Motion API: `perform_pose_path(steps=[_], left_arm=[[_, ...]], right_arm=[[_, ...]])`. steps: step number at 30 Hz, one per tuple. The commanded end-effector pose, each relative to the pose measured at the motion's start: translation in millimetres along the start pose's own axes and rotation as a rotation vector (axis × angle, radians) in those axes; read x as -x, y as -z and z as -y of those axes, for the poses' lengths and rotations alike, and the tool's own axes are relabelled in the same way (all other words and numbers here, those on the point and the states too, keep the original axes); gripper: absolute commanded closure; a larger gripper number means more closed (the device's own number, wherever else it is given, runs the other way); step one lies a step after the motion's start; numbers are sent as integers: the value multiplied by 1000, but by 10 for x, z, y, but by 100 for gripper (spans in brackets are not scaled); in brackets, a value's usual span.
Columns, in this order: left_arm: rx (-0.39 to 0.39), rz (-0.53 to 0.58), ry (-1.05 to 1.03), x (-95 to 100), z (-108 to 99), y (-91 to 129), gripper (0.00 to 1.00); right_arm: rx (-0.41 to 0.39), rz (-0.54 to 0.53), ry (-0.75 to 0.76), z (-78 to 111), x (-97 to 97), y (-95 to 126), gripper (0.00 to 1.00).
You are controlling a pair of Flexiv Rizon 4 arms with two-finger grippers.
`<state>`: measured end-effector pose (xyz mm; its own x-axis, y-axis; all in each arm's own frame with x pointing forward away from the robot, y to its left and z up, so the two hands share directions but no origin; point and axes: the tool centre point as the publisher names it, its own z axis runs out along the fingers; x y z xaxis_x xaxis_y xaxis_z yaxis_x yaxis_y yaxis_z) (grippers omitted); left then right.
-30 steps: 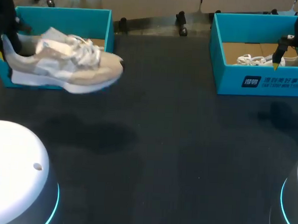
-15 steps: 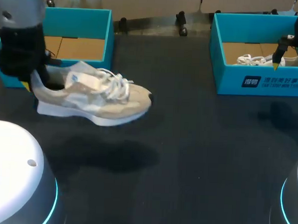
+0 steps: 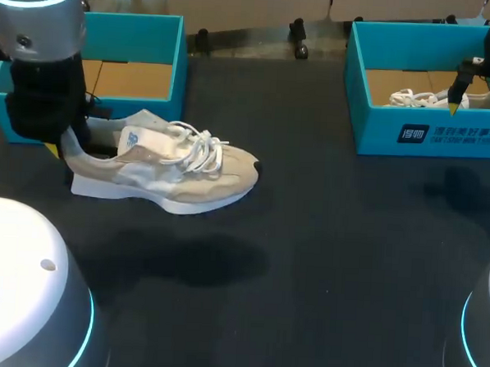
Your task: Take the shoe out of the shoebox, open the shoe tongue, remove and reinsert the insole, then place the shoe into the shoebox
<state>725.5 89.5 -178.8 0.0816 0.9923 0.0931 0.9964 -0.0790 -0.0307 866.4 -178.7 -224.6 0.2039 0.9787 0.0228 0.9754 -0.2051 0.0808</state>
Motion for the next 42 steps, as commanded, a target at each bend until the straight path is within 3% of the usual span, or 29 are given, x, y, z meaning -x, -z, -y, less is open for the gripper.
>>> perform_pose_path(steps=[1, 15, 22, 24, 25, 42], left_arm=[[4, 0, -1, -7, 8, 9, 100], [-69, -51, -16, 910, 337, -431, 100], [-121, -51, -9, 1227, 442, -604, 100], [-190, -43, -5, 1302, 469, -664, 100], [-182, -43, 0, 1338, 483, -698, 100], [-182, -43, 0, 1338, 483, -698, 100]], right_arm=[[1, -1, 1, 0, 2, -3, 0], [1, -1, 1, 0, 2, -3, 0], [1, -1, 1, 0, 2, -3, 0], [1, -1, 1, 0, 2, -3, 0], [1, -1, 1, 0, 2, -3, 0], [1, -1, 1, 0, 2, -3, 0]])
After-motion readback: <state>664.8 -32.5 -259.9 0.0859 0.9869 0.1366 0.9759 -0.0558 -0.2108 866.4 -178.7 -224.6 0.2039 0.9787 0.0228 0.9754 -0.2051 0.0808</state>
